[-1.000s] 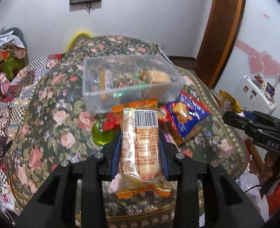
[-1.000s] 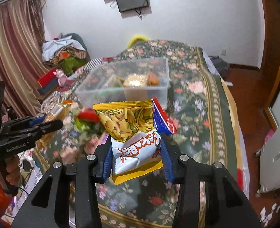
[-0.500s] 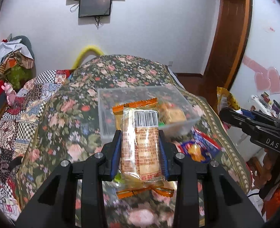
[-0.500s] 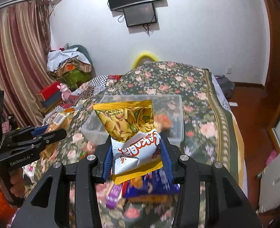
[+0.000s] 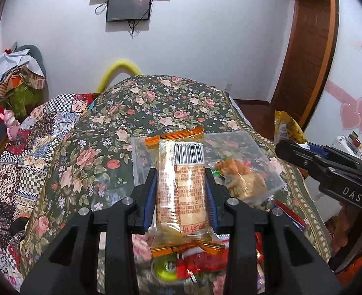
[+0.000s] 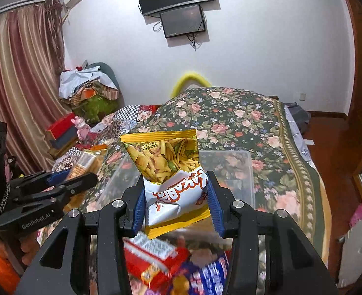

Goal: Organize snacks
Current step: 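Carry both packs over the box and open both tools to release them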

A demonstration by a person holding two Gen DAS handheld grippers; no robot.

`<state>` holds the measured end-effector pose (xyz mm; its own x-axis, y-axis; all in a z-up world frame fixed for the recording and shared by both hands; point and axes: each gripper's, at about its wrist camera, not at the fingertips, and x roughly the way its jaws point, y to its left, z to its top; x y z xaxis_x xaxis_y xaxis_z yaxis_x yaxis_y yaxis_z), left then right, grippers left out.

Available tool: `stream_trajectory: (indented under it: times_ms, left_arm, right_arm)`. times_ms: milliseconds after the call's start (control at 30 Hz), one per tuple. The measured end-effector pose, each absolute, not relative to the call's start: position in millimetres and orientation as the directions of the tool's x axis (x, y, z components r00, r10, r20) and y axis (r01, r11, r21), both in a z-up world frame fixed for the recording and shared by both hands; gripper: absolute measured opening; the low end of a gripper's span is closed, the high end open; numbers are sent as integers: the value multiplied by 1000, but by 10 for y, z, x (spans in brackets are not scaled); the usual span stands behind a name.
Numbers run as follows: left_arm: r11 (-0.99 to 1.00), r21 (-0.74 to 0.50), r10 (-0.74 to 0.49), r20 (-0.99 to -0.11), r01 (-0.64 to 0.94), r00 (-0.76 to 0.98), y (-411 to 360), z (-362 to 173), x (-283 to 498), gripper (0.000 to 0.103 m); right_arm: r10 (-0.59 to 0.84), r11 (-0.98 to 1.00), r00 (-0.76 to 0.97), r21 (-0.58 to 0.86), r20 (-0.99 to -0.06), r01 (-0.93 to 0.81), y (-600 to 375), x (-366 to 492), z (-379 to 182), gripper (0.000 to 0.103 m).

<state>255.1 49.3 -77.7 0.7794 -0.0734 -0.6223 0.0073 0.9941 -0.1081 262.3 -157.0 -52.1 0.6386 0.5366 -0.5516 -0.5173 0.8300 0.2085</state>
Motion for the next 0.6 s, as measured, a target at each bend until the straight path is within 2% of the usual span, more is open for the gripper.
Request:
stream_trajectory:
  times_ms: [433, 600]
  left_arm:
    - [996, -88, -59, -700, -4, 711, 489, -1196, 3083, 35]
    - [996, -85, -54, -720, -10, 692, 486, -1301, 3201, 35]
  right_arm:
    - [474, 838, 569, 145, -672, -526, -1166, 3098, -767, 41]
    - [460, 843, 525, 168, -716, -510, -1157, 3243, -906, 41]
